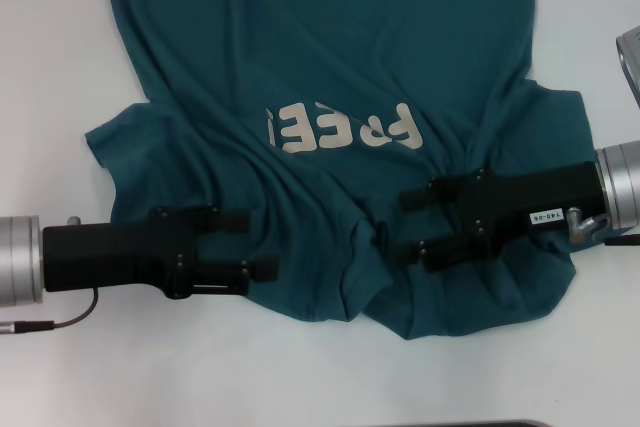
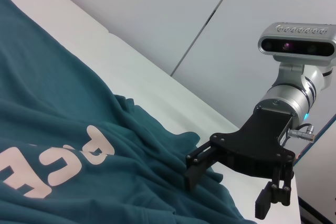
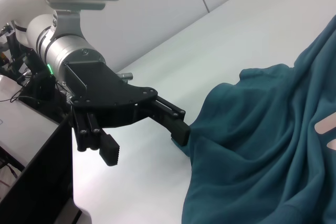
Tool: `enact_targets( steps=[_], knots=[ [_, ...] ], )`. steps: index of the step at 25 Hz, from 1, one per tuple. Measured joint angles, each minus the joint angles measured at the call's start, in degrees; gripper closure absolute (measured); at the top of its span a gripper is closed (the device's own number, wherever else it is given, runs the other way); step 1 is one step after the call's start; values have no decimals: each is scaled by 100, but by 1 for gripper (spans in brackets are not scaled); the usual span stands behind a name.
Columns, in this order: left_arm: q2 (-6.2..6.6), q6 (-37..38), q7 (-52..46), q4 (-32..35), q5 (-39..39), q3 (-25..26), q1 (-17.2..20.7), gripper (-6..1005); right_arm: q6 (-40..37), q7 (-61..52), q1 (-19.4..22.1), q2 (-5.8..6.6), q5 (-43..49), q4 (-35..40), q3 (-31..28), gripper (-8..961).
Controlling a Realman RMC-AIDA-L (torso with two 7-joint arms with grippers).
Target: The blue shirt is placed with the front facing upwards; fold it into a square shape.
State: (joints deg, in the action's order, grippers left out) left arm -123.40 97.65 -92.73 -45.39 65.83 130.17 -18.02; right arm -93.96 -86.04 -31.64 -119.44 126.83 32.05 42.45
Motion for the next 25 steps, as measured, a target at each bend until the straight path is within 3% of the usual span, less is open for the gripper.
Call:
enact_targets(
  steps=[15, 22, 25],
  knots=[
    [-3, 11, -221, -3, 0, 47, -17, 86, -6, -36, 3, 0, 10, -7, 0, 15],
    [176, 123, -1998, 15, 15, 535, -258, 87, -82, -1123, -66, 68, -16, 84, -185, 15],
    [176, 401, -2887, 25, 148, 1149, -314, 88, -252, -1602, -83, 76, -108, 177, -331, 15]
  ],
)
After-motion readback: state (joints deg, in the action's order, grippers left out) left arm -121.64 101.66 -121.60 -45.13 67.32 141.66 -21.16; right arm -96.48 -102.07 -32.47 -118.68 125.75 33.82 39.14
